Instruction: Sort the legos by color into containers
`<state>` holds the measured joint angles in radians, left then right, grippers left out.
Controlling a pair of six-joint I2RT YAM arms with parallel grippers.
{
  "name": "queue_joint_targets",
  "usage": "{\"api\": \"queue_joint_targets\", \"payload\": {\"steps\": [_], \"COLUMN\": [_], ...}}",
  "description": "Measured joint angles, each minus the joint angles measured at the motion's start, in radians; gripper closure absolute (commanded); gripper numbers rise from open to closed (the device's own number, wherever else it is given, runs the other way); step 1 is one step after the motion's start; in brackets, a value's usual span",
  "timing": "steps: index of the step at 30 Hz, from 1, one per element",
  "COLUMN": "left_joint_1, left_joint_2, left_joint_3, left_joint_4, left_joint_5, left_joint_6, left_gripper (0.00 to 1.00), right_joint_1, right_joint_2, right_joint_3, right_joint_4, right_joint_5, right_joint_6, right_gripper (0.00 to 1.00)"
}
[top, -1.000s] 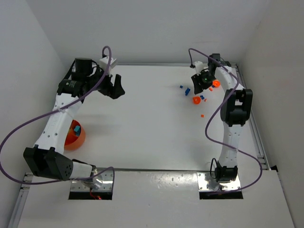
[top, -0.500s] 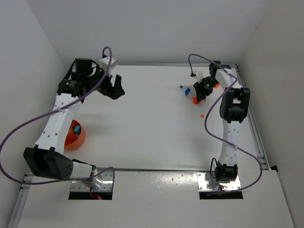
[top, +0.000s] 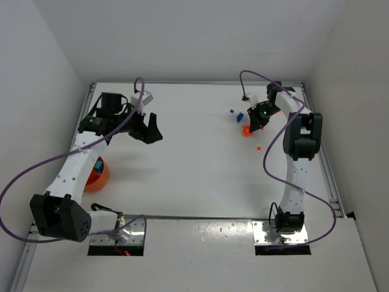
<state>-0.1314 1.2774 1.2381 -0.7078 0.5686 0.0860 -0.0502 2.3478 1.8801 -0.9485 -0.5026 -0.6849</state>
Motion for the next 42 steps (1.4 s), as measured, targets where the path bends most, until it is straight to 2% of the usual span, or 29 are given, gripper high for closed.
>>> {"api": "queue_joint_targets", "payload": {"steps": [6, 8, 12, 16, 18, 22, 26, 32, 41, 42], "left_joint_1": [0.000, 0.000, -0.015, -0.064, -0.082, -0.101, -0.104, -0.104, -0.104, -0.105], "left_joint_2": [-0.040, -0.023, 0.065, 0.134, 0.141, 0.142, 0.142, 0.142, 0.142, 0.142], "left_joint_3": [-0.067, -0.067, -0.034, 0.018, 0.030, 0.043, 0.045, 0.045, 0.046, 0.046], "left_joint_4": [0.055, 0.108, 0.169, 0.198, 0.210, 0.234, 0.249, 0.265, 0.277, 0.279], "left_joint_5": [0.120, 0.154, 0.195, 0.192, 0.190, 0.189, 0.169, 0.122, 0.090, 0.089], "left_joint_6": [-0.089, -0.132, -0.202, -0.229, -0.231, -0.241, -0.249, -0.256, -0.256, -0.256], "left_gripper": [0.20, 0.22, 0.21, 0.21, 0.21, 0.24, 0.33, 0.53, 0.75, 0.82], "right_joint_1": [0.117, 0.196, 0.370, 0.488, 0.505, 0.511, 0.521, 0.554, 0.573, 0.576], "right_joint_2": [-0.198, -0.264, -0.347, -0.314, -0.272, -0.256, -0.256, -0.256, -0.256, -0.256], "right_joint_3": [-0.058, -0.056, -0.056, 0.044, 0.115, 0.136, 0.136, 0.136, 0.136, 0.136], "right_joint_4": [0.037, 0.077, 0.179, 0.182, 0.187, 0.189, 0.192, 0.192, 0.186, 0.186], "right_joint_5": [-0.131, -0.179, -0.236, -0.278, -0.289, -0.291, -0.294, -0.314, -0.336, -0.336], "right_joint_6": [0.107, 0.184, 0.323, 0.426, 0.461, 0.511, 0.533, 0.542, 0.543, 0.544], "right_gripper": [1.00, 1.00, 1.00, 1.00, 1.00, 1.00, 1.00, 1.00, 1.00, 1.00]}}
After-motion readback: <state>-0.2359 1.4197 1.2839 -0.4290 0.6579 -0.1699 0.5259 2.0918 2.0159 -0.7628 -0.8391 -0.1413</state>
